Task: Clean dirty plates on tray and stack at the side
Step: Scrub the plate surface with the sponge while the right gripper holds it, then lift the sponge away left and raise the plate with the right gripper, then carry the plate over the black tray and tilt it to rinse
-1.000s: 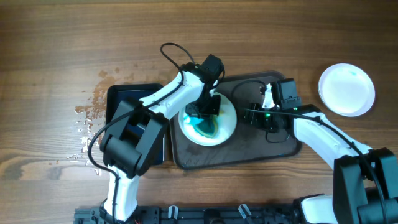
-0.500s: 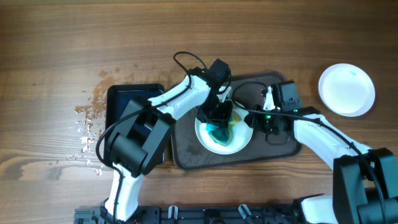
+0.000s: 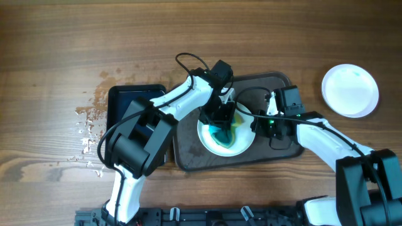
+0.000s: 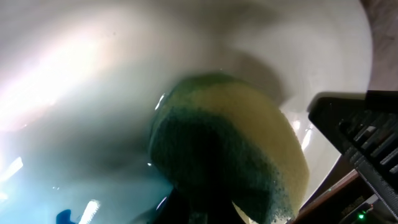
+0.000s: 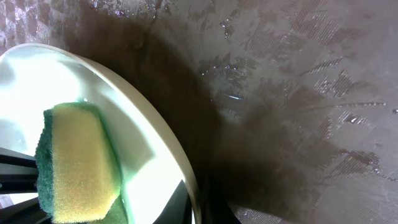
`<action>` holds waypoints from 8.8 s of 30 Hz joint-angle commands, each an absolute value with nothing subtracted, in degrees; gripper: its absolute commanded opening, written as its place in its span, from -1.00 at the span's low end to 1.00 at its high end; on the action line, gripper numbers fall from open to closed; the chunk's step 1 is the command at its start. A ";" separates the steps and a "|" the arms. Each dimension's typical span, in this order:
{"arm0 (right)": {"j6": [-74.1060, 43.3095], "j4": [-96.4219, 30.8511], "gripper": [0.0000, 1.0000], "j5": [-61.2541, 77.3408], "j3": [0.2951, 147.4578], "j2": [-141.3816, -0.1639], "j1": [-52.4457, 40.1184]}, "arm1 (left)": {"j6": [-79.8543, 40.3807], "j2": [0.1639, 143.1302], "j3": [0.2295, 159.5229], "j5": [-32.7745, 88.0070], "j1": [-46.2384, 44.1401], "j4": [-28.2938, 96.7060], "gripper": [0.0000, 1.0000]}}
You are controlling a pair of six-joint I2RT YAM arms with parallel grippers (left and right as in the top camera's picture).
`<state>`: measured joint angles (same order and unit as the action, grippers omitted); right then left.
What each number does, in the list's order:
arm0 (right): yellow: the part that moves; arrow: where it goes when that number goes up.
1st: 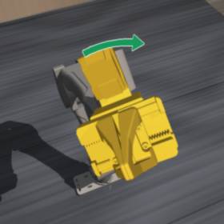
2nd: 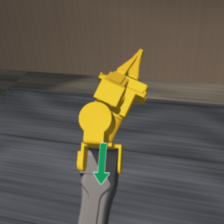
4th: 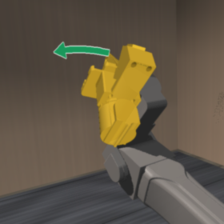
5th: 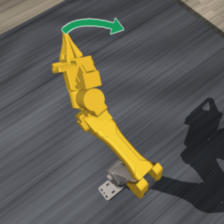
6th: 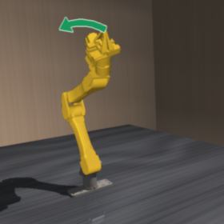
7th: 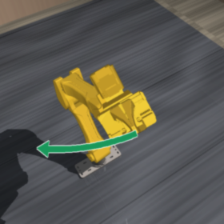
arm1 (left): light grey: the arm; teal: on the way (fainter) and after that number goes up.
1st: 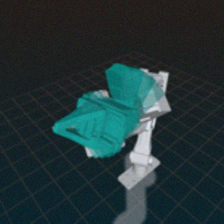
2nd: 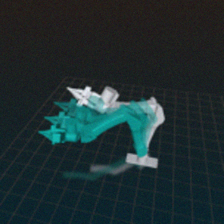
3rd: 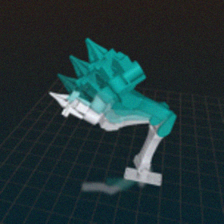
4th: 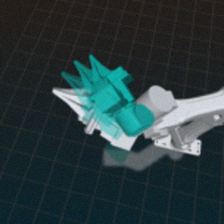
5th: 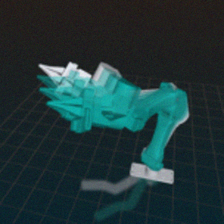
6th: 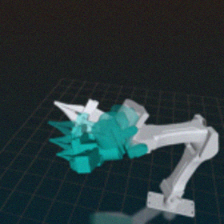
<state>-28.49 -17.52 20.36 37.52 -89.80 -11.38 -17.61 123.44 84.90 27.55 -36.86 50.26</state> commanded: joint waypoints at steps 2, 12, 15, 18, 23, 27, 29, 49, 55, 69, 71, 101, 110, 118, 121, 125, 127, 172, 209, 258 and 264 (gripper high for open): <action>-31.48 -17.12 -0.91 19.53 36.73 -90.65 -11.84 | -18.83 128.16 82.13 12.53 -37.76 59.02 -0.92; -31.55 -17.15 -0.91 19.53 36.73 -90.65 -11.84 | -19.20 127.83 82.96 4.14 -38.04 62.61 -0.92; -31.55 -17.15 -0.91 19.53 36.73 -90.65 -11.84 | -17.74 127.72 84.51 8.54 -38.41 62.78 -0.92; -31.53 -17.17 -0.91 19.53 36.73 -90.65 -11.84 | -18.41 125.71 87.37 9.58 -38.50 64.36 -0.92; -31.53 -17.19 -0.91 19.51 36.73 -90.65 -11.84 | -18.79 119.66 89.36 9.58 -38.50 65.67 -0.92; -31.51 -17.15 -0.91 19.51 36.73 -90.65 -11.84 | -19.97 118.83 89.32 7.33 -38.50 66.94 -0.92; -31.51 -17.15 -0.91 19.51 36.73 -90.65 -11.84 | -20.05 118.85 89.21 3.81 -38.50 66.57 -0.92; -31.03 -17.78 -0.91 19.53 36.73 -90.65 -11.84 | -19.49 123.57 89.17 22.70 -38.52 47.94 -0.92; -31.03 -17.85 -0.91 19.53 36.73 -90.65 -11.84 | -19.51 124.05 89.17 35.77 -40.40 45.34 -0.92; -30.98 -18.02 -0.91 19.51 36.73 -90.65 -11.84 | -19.97 124.75 89.17 13.50 -34.48 53.93 -0.92; -30.98 -18.04 -0.91 19.51 36.73 -90.65 -11.84 | -20.08 124.75 89.17 9.89 -31.70 54.87 -0.92; -30.11 -18.96 -0.91 19.29 36.73 -90.65 -11.84 | -16.62 124.75 89.17 34.46 -41.06 46.41 -0.92; -29.98 -19.22 -0.91 19.31 36.73 -90.65 -11.84 | -16.97 124.75 89.17 22.63 -28.91 46.46 -0.92; -29.95 -19.20 -0.91 19.27 36.73 -90.65 -11.84 | -16.67 124.68 89.17 22.41 -21.32 53.71 -0.92; -29.95 -19.07 -0.91 19.27 36.73 -90.65 -11.84 | -15.29 124.44 89.17 22.44 -22.74 56.01 -0.92; -29.93 -19.07 -0.91 19.27 36.73 -90.65 -11.84 | -9.63 124.40 89.17 30.00 -25.56 56.88 -0.92; -29.93 -19.07 -0.91 19.27 36.73 -90.65 -11.84 | -4.08 124.40 89.17 40.93 -26.85 56.53 -0.92; -12.86 -39.70 -0.91 -1.19 75.55 -90.61 -39.75 | -23.18 95.68 89.60 -10.70 14.96 66.83 -0.92; 35.79 -23.27 -0.91 -64.12 107.37 -112.20 -71.40 | -22.76 95.81 89.58 -7.77 22.90 64.53 -0.92; -0.67 -49.82 -0.91 -25.82 107.61 -115.15 -61.19 | -23.24 102.13 89.58 -6.85 25.89 65.58 -0.92; -7.35 -50.17 -0.91 -58.52 110.10 -112.16 -61.63 | -23.22 102.13 89.58 -6.87 25.89 65.63 -0.92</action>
<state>-1.80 -51.13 -36.23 107.26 -115.09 -59.88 -22.46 102.37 89.32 -7.16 25.67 65.60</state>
